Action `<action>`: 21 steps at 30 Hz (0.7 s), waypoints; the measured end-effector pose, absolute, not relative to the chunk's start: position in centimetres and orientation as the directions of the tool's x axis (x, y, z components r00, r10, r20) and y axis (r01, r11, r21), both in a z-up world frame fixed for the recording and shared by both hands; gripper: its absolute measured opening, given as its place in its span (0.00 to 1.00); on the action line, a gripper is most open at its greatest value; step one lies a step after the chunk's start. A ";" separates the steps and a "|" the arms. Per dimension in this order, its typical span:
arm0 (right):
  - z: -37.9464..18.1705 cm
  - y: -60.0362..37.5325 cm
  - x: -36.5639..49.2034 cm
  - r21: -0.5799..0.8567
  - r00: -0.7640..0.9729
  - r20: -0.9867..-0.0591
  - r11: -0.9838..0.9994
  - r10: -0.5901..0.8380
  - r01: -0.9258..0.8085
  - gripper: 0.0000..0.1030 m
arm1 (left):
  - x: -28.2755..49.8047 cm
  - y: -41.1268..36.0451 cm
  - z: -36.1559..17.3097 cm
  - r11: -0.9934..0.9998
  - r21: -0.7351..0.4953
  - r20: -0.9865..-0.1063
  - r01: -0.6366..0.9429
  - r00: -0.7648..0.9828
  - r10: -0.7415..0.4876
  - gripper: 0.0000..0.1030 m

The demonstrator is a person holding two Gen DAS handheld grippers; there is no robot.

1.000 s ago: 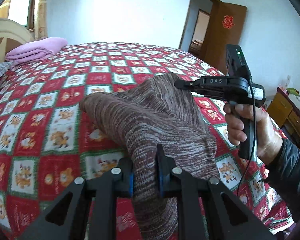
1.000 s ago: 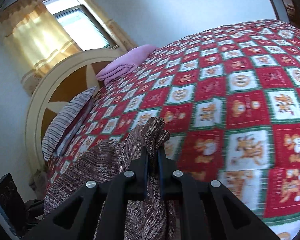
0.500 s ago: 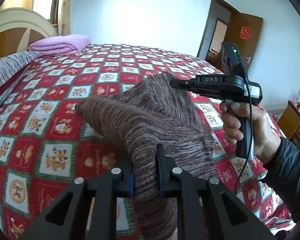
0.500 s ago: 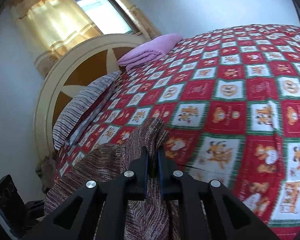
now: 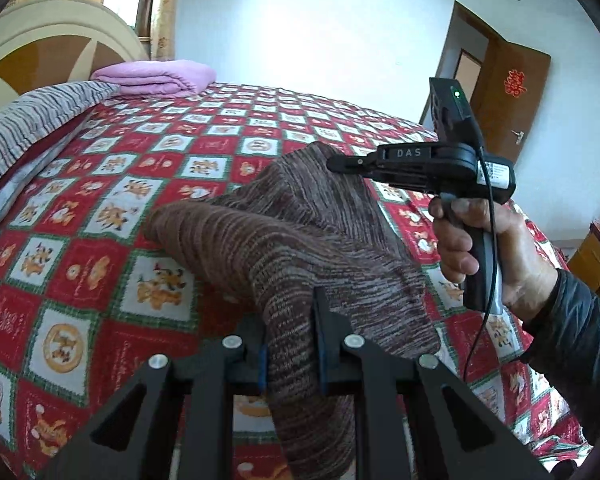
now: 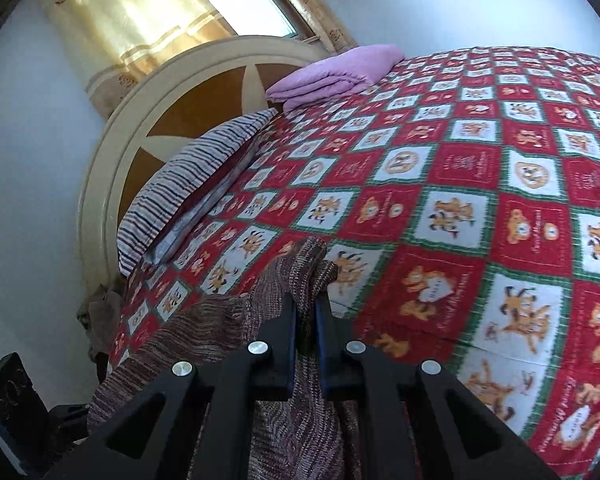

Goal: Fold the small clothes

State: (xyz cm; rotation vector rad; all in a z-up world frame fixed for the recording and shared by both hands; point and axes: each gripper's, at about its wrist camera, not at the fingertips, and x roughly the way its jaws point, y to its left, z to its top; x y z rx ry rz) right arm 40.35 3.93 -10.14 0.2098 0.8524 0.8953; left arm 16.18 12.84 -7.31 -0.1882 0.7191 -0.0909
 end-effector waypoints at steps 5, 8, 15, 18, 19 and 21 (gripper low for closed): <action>-10.4 6.4 40.2 0.485 0.302 -0.580 0.618 0.757 -0.618 0.08 | 15.5 14.0 -7.9 0.980 -0.200 -0.650 -0.015 0.750 -0.121 0.17; -10.9 7.6 40.2 0.481 0.288 -0.593 0.618 0.752 -0.623 0.08 | 15.4 14.5 -8.7 0.978 -0.207 -0.659 -0.038 0.744 -0.111 0.17; -12.3 9.9 40.6 0.479 0.263 -0.619 0.622 0.740 -0.620 0.08 | 14.4 15.3 -11.4 0.966 -0.233 -0.698 -0.116 0.712 -0.083 0.17; -12.8 10.8 40.7 0.466 0.260 -0.629 0.624 0.732 -0.627 0.08 | 13.8 15.2 -12.4 0.958 -0.246 -0.709 -0.148 0.702 -0.073 0.17; -13.0 11.1 40.8 0.463 0.259 -0.632 0.624 0.730 -0.629 0.08 | 13.7 15.2 -12.6 0.957 -0.246 -0.711 -0.153 0.699 -0.071 0.17; -13.5 11.4 40.9 0.450 0.264 -0.642 0.633 0.720 -0.630 0.08 | 13.4 15.2 -13.2 0.954 -0.247 -0.715 -0.173 0.697 -0.058 0.17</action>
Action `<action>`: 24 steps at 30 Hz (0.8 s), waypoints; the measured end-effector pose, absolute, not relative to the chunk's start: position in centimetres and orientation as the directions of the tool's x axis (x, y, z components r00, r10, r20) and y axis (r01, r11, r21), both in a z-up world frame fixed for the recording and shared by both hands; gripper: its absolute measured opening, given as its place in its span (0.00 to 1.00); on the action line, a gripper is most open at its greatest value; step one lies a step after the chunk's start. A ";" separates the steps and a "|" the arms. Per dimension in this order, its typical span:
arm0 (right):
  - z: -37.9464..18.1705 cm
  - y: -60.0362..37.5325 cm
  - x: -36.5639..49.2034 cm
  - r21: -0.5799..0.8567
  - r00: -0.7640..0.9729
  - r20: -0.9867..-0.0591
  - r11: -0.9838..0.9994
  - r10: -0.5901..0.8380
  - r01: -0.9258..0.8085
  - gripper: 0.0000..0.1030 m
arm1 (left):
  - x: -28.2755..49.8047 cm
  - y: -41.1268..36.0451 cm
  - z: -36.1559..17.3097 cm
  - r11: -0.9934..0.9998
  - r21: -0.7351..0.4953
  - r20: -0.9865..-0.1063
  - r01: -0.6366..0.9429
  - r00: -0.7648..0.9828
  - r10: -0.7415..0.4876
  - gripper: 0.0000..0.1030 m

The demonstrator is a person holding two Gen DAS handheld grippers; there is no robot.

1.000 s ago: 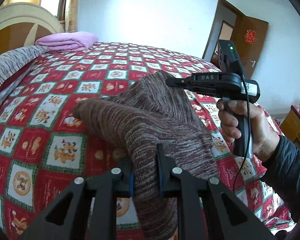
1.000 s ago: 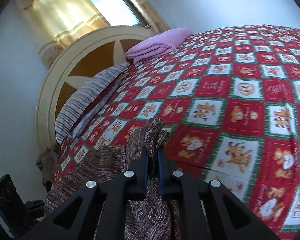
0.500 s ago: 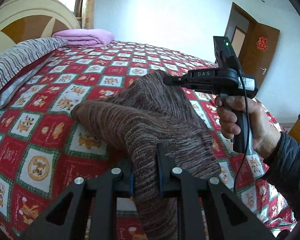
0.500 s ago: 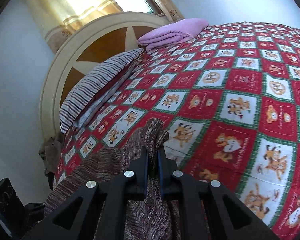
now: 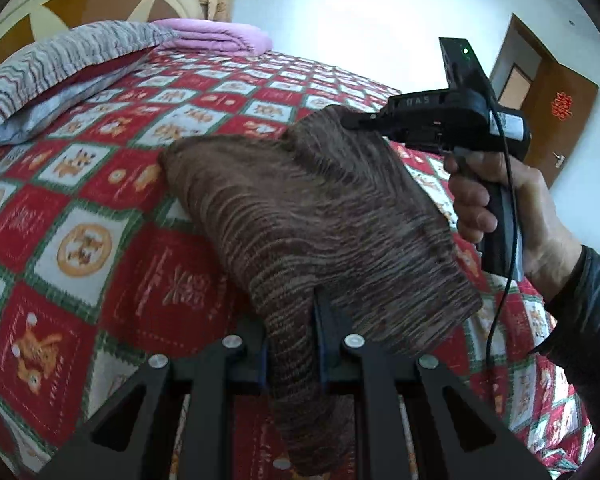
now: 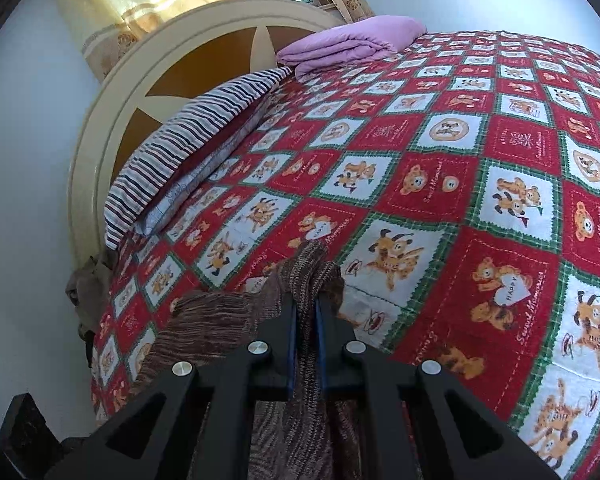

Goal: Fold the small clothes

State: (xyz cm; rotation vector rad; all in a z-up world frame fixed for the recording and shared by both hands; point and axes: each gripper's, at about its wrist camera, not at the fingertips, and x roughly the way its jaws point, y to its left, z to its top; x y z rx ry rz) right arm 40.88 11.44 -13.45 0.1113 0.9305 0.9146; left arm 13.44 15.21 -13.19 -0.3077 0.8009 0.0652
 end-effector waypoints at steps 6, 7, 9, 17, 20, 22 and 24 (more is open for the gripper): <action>-15.5 11.0 42.0 0.439 0.278 -0.675 0.676 0.683 -0.592 0.08 | 13.5 15.0 -14.9 0.959 -0.215 -0.736 -0.186 0.676 -0.034 0.27; -15.9 10.8 42.2 0.443 0.275 -0.681 0.680 0.679 -0.584 0.08 | 13.5 15.0 -15.0 0.961 -0.204 -0.734 -0.187 0.678 -0.024 0.29; -16.6 10.5 42.5 0.443 0.272 -0.694 0.693 0.667 -0.569 0.08 | 13.4 14.8 -15.0 0.964 -0.193 -0.729 -0.185 0.684 -0.014 0.30; -17.2 9.6 42.4 0.460 0.267 -0.696 0.700 0.666 -0.547 0.09 | 11.6 14.5 -11.2 0.972 -0.072 -0.639 -0.222 0.759 0.126 0.64; -17.3 10.0 42.1 0.424 0.278 -0.714 0.713 0.643 -0.558 0.09 | 12.6 15.8 -10.1 0.966 -0.033 -0.590 -0.257 0.785 0.189 0.71; -17.7 10.4 42.1 0.392 0.280 -0.742 0.733 0.609 -0.557 0.09 | 14.3 16.3 -10.9 0.963 0.034 -0.601 -0.266 0.765 0.232 0.72; -17.5 10.0 42.2 0.397 0.288 -0.740 0.741 0.607 -0.542 0.12 | 16.0 17.3 -12.7 0.954 0.087 -0.637 -0.286 0.720 0.274 0.72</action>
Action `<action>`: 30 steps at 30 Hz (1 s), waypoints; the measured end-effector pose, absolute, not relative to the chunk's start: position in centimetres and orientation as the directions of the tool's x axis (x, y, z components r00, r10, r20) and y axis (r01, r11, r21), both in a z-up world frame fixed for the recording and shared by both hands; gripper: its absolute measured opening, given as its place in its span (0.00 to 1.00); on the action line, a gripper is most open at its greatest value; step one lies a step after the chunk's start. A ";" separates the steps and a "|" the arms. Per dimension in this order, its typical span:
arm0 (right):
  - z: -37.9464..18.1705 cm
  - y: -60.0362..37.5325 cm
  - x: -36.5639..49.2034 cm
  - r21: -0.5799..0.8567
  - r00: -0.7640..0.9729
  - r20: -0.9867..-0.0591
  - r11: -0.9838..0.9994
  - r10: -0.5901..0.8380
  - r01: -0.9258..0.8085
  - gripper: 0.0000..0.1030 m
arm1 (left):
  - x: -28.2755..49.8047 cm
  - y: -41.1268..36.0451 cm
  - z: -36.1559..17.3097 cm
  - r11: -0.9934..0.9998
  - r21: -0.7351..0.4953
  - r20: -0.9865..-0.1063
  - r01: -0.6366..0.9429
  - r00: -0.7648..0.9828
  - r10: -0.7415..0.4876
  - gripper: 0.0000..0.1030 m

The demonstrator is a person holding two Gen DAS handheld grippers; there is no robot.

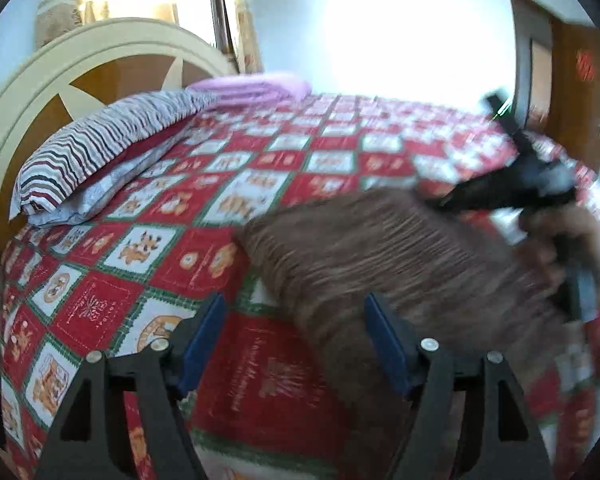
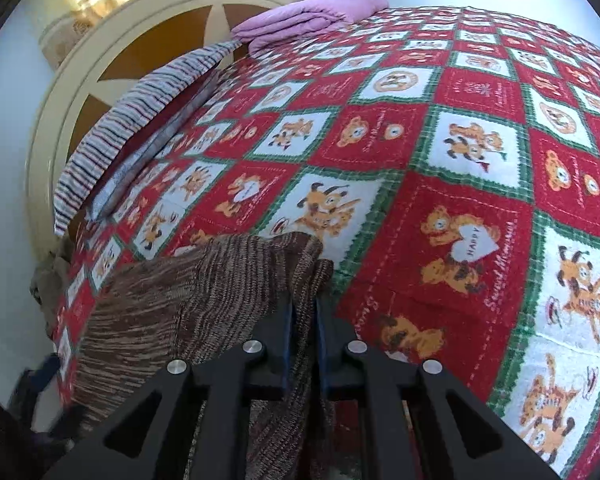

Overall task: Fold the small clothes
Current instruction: 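Lower the sweater onto the quilt and open the left tool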

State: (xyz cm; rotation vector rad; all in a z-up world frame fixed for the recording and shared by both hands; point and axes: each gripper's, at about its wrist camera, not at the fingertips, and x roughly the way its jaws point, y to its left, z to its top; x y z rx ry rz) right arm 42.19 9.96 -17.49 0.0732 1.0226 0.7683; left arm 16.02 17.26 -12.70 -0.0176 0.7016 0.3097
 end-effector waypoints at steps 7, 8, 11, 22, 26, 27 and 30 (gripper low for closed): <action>-12.2 5.8 36.8 0.418 0.362 -0.627 0.690 0.690 -0.590 0.42 | 16.0 19.9 -14.6 0.943 -0.022 -0.683 -0.332 0.693 0.229 0.88; -11.7 5.4 35.2 0.419 0.356 -0.604 0.665 0.713 -0.618 0.45 | 15.9 20.0 -14.3 0.941 -0.030 -0.680 -0.336 0.697 0.228 0.88; -11.7 5.1 31.3 0.415 0.296 -0.577 0.585 0.761 -0.696 0.46 | 15.3 19.4 -13.2 0.940 -0.012 -0.638 -0.342 0.726 0.256 0.90; -17.2 4.1 29.4 0.420 0.269 -0.639 0.619 0.721 -0.664 0.45 | 16.5 19.2 -15.1 0.941 0.020 -0.699 -0.339 0.668 0.256 1.00; -17.8 4.3 28.7 0.379 0.320 -0.633 0.642 0.705 -0.666 0.45 | 16.3 19.5 -15.5 0.941 -0.026 -0.697 -0.337 0.681 0.225 1.00; -17.8 4.5 28.6 0.366 0.332 -0.634 0.650 0.698 -0.666 0.45 | 16.2 19.5 -15.5 0.941 -0.029 -0.696 -0.337 0.683 0.223 1.00; -17.6 5.1 28.0 0.315 0.364 -0.653 0.674 0.665 -0.668 0.46 | 15.5 19.2 -15.0 0.938 -0.025 -0.688 -0.345 0.686 0.234 1.00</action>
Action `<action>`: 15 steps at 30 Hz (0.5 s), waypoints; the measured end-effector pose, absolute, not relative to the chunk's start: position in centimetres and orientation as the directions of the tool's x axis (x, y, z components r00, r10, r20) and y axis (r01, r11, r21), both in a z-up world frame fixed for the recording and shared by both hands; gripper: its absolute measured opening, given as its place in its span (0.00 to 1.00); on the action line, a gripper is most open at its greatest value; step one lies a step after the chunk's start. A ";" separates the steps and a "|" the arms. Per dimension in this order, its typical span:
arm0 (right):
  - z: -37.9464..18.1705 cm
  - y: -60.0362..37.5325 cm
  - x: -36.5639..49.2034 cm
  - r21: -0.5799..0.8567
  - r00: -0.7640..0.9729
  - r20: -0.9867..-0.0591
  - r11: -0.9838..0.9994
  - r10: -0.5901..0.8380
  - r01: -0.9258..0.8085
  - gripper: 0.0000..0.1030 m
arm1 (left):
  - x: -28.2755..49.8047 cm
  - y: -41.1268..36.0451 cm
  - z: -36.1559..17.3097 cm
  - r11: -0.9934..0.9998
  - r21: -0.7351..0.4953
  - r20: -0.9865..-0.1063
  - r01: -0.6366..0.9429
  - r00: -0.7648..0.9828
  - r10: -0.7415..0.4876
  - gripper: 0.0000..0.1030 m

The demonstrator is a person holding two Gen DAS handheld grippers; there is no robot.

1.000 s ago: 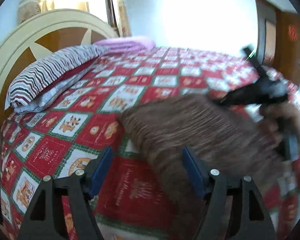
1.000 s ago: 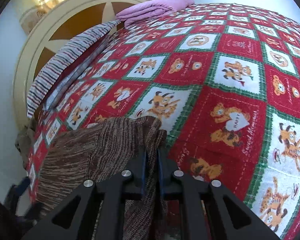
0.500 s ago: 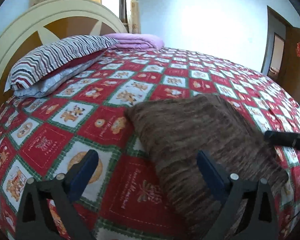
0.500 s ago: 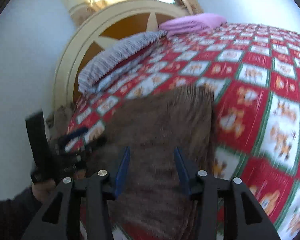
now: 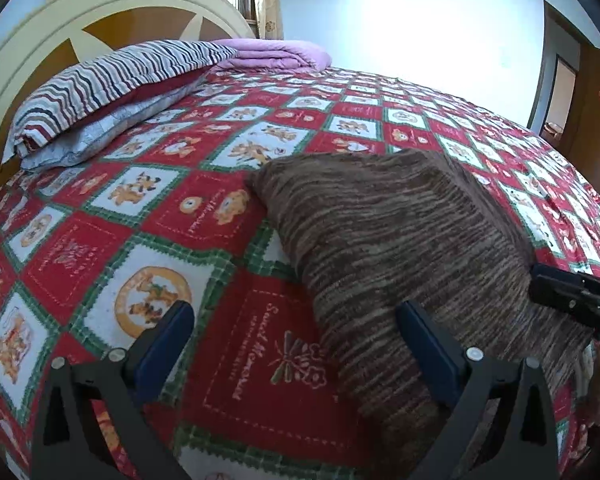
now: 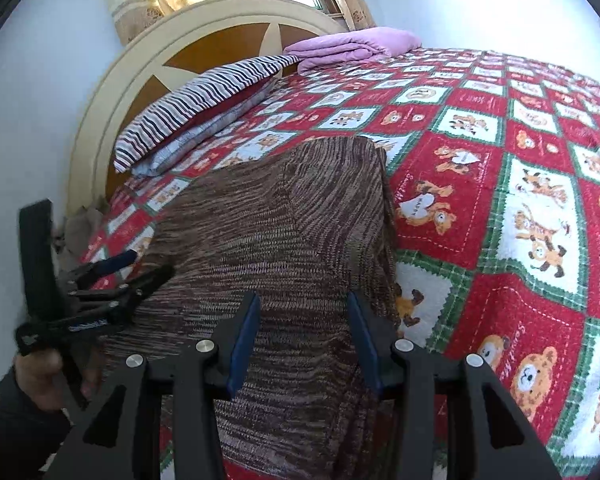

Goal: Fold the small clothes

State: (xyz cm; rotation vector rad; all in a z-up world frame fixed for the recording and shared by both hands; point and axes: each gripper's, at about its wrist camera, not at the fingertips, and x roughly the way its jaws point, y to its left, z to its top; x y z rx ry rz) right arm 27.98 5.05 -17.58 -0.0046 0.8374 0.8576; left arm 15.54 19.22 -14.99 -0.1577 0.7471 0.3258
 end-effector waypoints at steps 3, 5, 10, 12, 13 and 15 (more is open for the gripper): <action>-17.5 5.3 27.2 0.262 0.393 -0.670 0.696 0.630 -0.669 0.46 | 14.6 18.6 -14.7 0.939 -0.019 -0.673 -0.344 0.698 0.243 1.00; -17.7 5.1 27.0 0.258 0.405 -0.667 0.704 0.625 -0.662 0.46 | 14.5 18.5 -14.8 0.936 -0.016 -0.665 -0.353 0.702 0.253 1.00; -15.0 4.1 24.9 0.263 0.453 -0.666 0.755 0.592 -0.600 0.46 | 13.1 17.9 -12.6 0.938 -0.022 -0.644 -0.346 0.722 0.252 1.00; -13.0 4.0 22.9 0.204 0.523 -0.633 0.775 0.571 -0.599 0.47 | 11.9 17.4 -11.0 0.942 -0.027 -0.609 -0.334 0.753 0.250 1.00; -12.1 3.8 21.9 0.180 0.550 -0.612 0.777 0.569 -0.604 0.48 | 11.3 17.0 -10.1 0.945 -0.032 -0.589 -0.325 0.770 0.245 1.00; -10.7 3.5 20.0 0.152 0.581 -0.576 0.774 0.575 -0.615 0.54 | 10.5 16.5 -8.7 0.949 -0.033 -0.559 -0.312 0.793 0.242 1.00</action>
